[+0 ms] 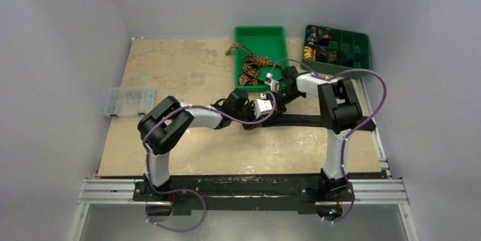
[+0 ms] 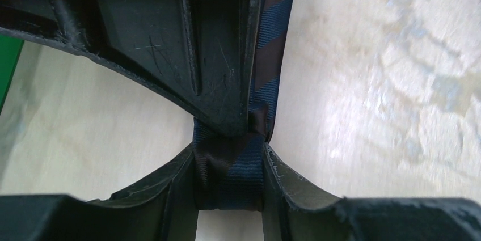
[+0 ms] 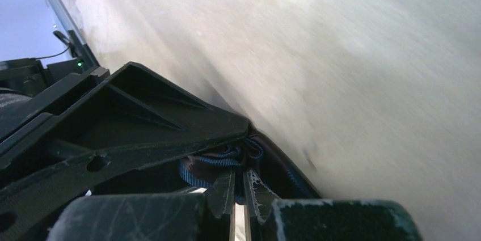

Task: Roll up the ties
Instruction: Roll the tie at the center of the board.

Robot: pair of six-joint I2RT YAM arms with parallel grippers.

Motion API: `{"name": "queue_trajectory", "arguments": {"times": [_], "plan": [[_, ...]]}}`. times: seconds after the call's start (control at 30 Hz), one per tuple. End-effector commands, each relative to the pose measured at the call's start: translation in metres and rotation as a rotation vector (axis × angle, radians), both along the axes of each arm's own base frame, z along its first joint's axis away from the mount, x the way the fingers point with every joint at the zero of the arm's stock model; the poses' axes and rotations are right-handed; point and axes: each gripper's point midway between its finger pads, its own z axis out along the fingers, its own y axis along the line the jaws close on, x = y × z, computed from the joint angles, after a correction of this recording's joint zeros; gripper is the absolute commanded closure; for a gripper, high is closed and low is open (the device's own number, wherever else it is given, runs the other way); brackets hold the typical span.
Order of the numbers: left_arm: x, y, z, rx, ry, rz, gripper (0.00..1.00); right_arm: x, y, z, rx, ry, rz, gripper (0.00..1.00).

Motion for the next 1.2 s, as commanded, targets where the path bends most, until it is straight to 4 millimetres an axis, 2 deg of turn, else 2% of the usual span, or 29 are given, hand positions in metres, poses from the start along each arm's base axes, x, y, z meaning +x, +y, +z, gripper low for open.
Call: {"name": "queue_trajectory", "arguments": {"times": [0.0,0.1,0.13,0.23,0.3,0.4,0.47,0.57,0.8,0.93,1.03,1.13,1.17], "plan": [[-0.018,0.057,-0.017,0.243,0.057,0.07,0.8,0.018,0.03,-0.038,-0.059,-0.119,0.05,1.0],[-0.024,0.069,-0.019,0.344,0.094,0.042,0.81,0.015,0.04,-0.028,0.0,-0.109,0.018,1.0],[-0.024,0.07,-0.021,0.362,0.089,0.025,0.82,0.013,0.042,-0.024,0.018,-0.101,0.018,0.94],[-0.024,0.073,-0.031,0.415,0.098,-0.012,0.83,0.014,0.035,-0.009,0.048,-0.1,-0.015,0.68],[-0.023,0.073,-0.036,0.441,0.109,-0.026,0.83,0.017,0.027,0.005,0.078,-0.089,-0.04,0.57],[-0.024,0.074,-0.039,0.454,0.115,-0.045,0.83,0.015,0.025,0.028,0.133,-0.094,-0.045,0.51],[-0.025,0.074,-0.04,0.463,0.123,-0.055,0.83,0.011,0.029,0.041,0.17,-0.089,-0.049,0.51],[-0.026,0.074,-0.042,0.471,0.126,-0.067,0.81,0.006,0.038,0.052,0.233,-0.057,-0.071,0.51],[-0.029,0.076,-0.044,0.486,0.139,-0.082,0.79,0.002,0.051,0.053,0.289,-0.011,-0.061,0.51],[-0.029,0.076,-0.044,0.487,0.143,-0.081,0.78,0.0,0.053,0.04,0.268,0.021,-0.046,0.53],[-0.029,0.075,-0.043,0.485,0.153,-0.074,0.76,-0.006,0.047,0.029,0.228,0.023,-0.011,0.67],[-0.028,0.073,-0.041,0.469,0.167,-0.059,0.72,-0.008,0.039,0.017,0.174,0.008,0.014,1.0],[-0.028,0.073,-0.04,0.461,0.175,-0.051,0.69,-0.008,0.035,0.011,0.145,0.006,0.012,1.0]]}}
